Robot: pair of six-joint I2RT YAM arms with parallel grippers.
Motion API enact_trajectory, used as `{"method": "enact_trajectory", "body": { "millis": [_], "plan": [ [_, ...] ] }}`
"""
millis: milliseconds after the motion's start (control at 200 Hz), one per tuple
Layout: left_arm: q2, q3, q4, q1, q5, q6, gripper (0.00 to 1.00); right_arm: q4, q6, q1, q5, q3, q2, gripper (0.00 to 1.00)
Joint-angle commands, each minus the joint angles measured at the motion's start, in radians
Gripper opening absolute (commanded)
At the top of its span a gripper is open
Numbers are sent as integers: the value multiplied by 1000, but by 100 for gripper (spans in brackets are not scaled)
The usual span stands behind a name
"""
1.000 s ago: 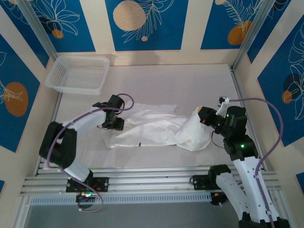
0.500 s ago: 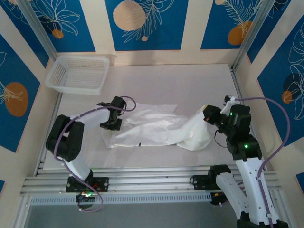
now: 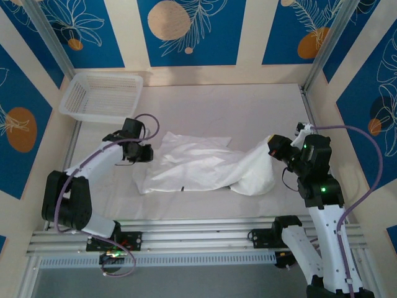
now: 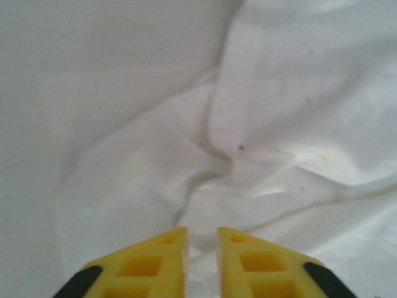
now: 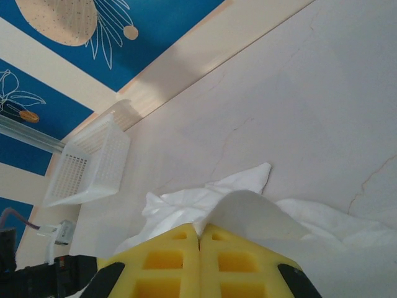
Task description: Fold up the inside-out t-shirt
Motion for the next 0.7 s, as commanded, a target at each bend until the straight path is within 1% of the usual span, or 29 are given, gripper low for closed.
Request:
{"method": "enact_trajectory", "body": {
  "millis": [0,85,210,320,415,525,575,630,695],
  "plan": [
    [61,-22,-26,1,103,-24,24,37,21,-7,-40,2,1,0],
    [91,-30,-32,1,66,-41,28,42,26,-6,-47,-3,2,0],
    [138,-28,-49,1,7,-51,28,40,25,-6,-49,2,5,0],
    [172,-26,-53,1,-3,-55,28,39,26,-6,-54,3,4,0],
    [169,-34,-47,1,-19,-58,28,37,29,-6,-55,3,4,0],
    [158,-33,-72,1,-87,-54,28,40,34,-6,-61,1,7,0],
    [153,-37,-75,1,-109,-54,30,42,36,-6,-63,0,9,0],
    [152,-37,-78,1,-109,-51,33,46,38,-6,-66,0,13,0],
    [157,-39,-72,0,-78,-49,34,48,38,-7,-70,3,15,0]
  ]
}}
